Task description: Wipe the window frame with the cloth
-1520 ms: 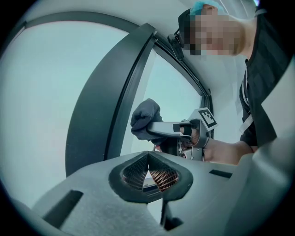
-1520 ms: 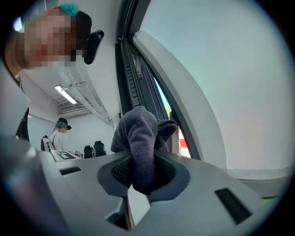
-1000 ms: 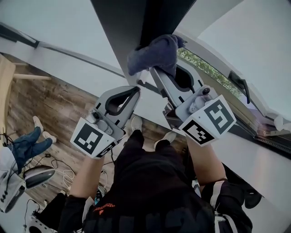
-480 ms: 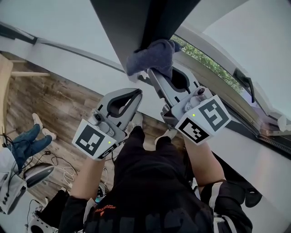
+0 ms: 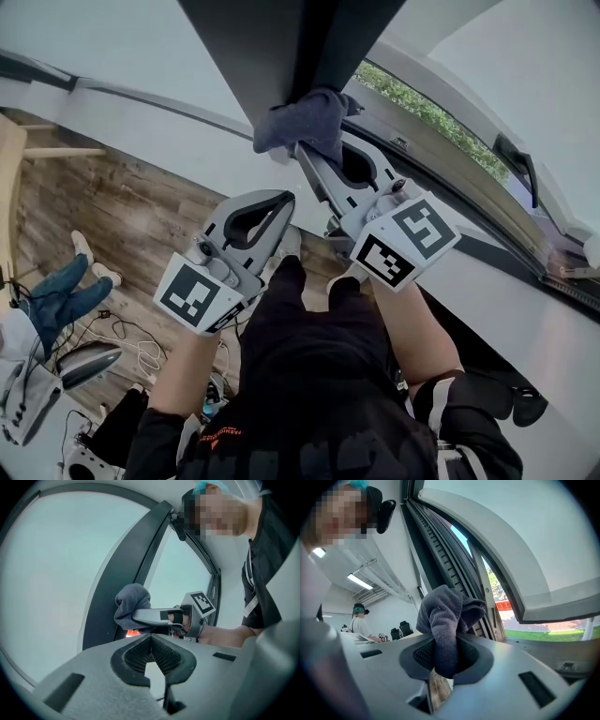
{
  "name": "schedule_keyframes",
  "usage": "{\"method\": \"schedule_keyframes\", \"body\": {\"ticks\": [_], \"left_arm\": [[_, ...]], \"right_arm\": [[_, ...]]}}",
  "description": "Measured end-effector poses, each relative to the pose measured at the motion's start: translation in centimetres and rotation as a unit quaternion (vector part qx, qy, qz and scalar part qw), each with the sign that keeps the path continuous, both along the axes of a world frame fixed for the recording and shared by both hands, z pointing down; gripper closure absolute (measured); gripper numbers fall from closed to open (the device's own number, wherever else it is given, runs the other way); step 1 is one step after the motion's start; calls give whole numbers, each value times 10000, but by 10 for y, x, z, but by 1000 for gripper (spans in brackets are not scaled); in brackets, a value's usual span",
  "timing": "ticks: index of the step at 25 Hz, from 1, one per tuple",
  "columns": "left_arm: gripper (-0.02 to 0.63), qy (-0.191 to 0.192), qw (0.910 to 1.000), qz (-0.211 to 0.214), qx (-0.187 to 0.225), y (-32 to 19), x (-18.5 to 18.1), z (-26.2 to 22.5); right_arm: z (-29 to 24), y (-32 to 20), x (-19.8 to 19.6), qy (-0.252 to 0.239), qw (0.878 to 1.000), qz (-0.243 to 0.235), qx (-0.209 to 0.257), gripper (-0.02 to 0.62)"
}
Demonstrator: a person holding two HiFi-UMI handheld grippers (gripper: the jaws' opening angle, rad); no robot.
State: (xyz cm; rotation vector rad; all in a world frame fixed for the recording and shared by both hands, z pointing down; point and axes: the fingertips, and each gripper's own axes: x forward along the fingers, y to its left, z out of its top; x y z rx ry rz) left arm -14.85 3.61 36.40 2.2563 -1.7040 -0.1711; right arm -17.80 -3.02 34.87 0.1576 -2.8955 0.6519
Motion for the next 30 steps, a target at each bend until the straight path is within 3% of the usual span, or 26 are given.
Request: {"method": "schedule_keyframes", "body": {"ticks": [30], "left_arm": [[588,175,9994,96,-290,13,16,52]], "right_arm": [[103,-2,2,500,9969,281,-544,538]]}}
